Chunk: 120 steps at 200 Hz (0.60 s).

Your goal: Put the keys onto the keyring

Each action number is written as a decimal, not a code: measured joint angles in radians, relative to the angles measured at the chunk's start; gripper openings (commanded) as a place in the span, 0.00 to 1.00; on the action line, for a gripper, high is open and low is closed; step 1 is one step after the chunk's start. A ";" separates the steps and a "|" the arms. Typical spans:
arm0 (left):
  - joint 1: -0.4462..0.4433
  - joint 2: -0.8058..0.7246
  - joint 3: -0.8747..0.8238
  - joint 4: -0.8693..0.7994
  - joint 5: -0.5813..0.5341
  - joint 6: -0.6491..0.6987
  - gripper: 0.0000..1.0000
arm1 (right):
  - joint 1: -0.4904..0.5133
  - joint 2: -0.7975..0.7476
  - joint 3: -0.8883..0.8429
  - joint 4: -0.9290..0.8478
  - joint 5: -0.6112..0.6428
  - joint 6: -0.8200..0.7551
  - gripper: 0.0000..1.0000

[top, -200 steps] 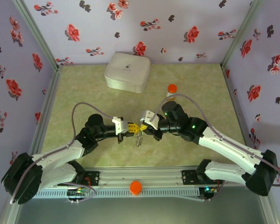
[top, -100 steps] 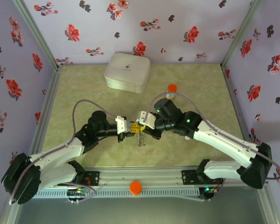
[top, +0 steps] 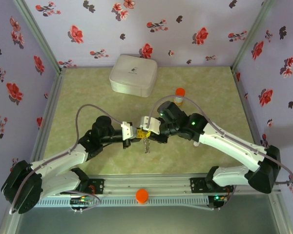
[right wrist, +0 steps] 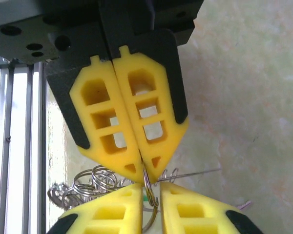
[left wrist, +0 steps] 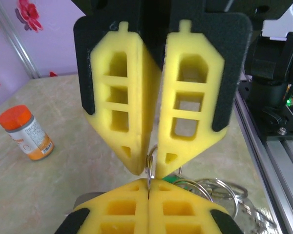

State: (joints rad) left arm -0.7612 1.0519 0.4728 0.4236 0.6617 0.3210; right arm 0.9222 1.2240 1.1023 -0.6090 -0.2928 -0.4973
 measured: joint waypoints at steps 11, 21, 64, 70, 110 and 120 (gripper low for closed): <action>0.000 -0.002 -0.015 0.040 0.000 -0.011 0.00 | -0.022 -0.042 -0.033 0.032 -0.018 0.013 0.23; 0.000 -0.004 -0.027 0.067 0.000 -0.024 0.00 | -0.038 -0.079 -0.058 0.054 -0.029 0.023 0.24; 0.000 -0.004 -0.061 0.168 0.000 -0.056 0.00 | -0.056 -0.147 -0.116 0.107 -0.052 0.060 0.26; 0.000 -0.004 -0.063 0.175 0.000 -0.057 0.00 | -0.056 -0.152 -0.126 0.113 -0.055 0.063 0.26; 0.000 -0.004 -0.064 0.205 0.000 -0.058 0.00 | -0.056 -0.162 -0.153 0.124 -0.073 0.091 0.24; 0.000 -0.004 -0.064 0.206 0.000 -0.058 0.00 | -0.056 -0.162 -0.154 0.127 -0.080 0.097 0.22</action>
State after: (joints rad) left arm -0.7612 1.0477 0.4084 0.6300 0.6621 0.2634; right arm 0.8658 1.0622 0.9485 -0.4824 -0.3725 -0.4004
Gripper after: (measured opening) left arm 0.064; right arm 0.235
